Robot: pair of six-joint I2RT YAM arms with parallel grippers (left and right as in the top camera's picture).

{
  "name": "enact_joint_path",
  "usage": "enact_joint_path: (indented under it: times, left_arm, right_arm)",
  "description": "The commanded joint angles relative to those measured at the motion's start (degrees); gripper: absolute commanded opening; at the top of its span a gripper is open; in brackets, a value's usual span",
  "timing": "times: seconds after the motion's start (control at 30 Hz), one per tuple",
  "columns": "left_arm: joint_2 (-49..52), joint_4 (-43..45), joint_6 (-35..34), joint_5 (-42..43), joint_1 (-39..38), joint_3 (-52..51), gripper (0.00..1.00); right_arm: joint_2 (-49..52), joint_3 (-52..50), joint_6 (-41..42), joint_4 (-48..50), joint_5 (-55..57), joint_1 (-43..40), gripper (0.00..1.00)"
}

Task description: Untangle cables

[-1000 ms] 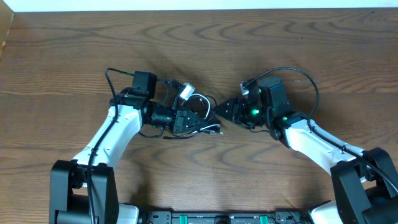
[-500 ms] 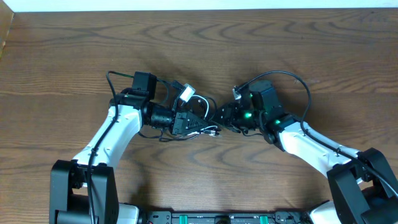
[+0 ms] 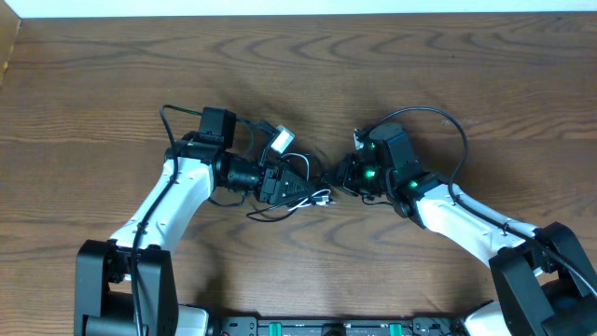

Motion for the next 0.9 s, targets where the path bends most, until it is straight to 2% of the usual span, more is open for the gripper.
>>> enact_joint_path:
  times: [0.0,0.03,0.1,0.2,0.27,0.4,0.43,0.57,0.6,0.77,0.87]
  left_arm:
    - [0.1,1.1,-2.5,-1.9,-0.3,-0.1,0.48]
    - [0.1,1.5,-3.4,-2.9,-0.3,-0.1,0.42]
    - [0.1,3.9,-10.6,-9.5,-0.3,-0.1,0.34]
    - [0.1,5.8,-20.1,-18.5,-0.3,-0.1,0.33]
    - [0.1,5.8,-20.7,-19.7,-0.3,-0.1,0.31]
    - [0.1,5.8,-20.7,-19.8,-0.3,-0.1,0.15]
    - [0.1,5.8,-20.7,-19.8,-0.3,-0.1,0.13]
    - [0.1,5.8,-20.7,-19.8,-0.3,-0.1,0.13]
    - [0.1,5.8,-20.7,-19.8,-0.3,-0.1,0.17]
    - [0.1,5.8,-20.7,-19.8,-0.3,-0.1,0.16]
    - [0.1,5.8,-20.7,-19.8,-0.3,-0.1,0.21]
  right_arm:
    - [0.2,0.1,-2.4,-0.2,1.3,0.4,0.01]
    - [0.2,0.1,-2.4,-0.2,1.5,0.4,0.01]
    - [0.2,0.1,-2.4,-0.2,1.9,0.4,0.01]
    - [0.2,0.1,-2.8,-0.2,2.3,0.4,0.01]
    - [0.2,0.1,-3.0,-0.2,2.3,0.4,0.01]
    - [0.2,0.1,-4.0,-0.2,2.9,0.0,0.01]
    - [0.2,0.1,-4.0,-0.2,2.8,-0.2,0.01]
    - [0.2,0.1,-4.1,-0.2,2.7,-0.5,0.01]
    - [0.2,0.1,-4.1,-0.2,2.6,-0.4,0.01]
    - [0.2,0.1,-4.9,-0.2,2.6,-0.4,0.01]
    - [0.2,0.1,-7.1,-0.2,2.6,-0.8,0.01]
